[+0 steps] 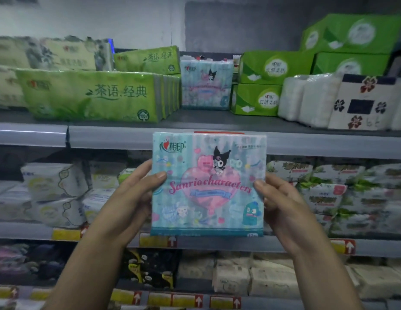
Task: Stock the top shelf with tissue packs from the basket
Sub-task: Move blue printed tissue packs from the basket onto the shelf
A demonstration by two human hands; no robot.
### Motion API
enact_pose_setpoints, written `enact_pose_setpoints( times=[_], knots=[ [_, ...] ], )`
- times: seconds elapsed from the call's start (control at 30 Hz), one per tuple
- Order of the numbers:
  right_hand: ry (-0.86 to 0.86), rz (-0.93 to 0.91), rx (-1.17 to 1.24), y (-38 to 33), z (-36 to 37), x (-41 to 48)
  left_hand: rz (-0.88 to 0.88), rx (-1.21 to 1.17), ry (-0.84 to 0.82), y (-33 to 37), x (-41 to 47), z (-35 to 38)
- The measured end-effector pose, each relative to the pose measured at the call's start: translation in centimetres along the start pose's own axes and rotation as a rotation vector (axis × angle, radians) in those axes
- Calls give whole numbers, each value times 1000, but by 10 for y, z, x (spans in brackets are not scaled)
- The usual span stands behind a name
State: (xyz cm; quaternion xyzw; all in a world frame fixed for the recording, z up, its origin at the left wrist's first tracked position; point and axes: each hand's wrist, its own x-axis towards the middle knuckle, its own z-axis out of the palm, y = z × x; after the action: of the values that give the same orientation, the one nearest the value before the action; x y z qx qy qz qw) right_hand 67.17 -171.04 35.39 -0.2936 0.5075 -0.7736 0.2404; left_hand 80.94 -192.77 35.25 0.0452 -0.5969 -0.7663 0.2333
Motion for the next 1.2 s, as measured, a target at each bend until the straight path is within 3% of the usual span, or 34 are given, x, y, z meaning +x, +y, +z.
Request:
enact_pose_setpoints(
  times=[0.3,0.97,1.2],
  knots=[
    [51,-145,-17,-24,26,15,87,213,-99,55,11,-8],
    [51,-420,-154,-77,65,60,215,144,-231,134,62,-11],
    [-4,-484,-167,-111,54,115,351,333,-227,166,106,1]
  ],
)
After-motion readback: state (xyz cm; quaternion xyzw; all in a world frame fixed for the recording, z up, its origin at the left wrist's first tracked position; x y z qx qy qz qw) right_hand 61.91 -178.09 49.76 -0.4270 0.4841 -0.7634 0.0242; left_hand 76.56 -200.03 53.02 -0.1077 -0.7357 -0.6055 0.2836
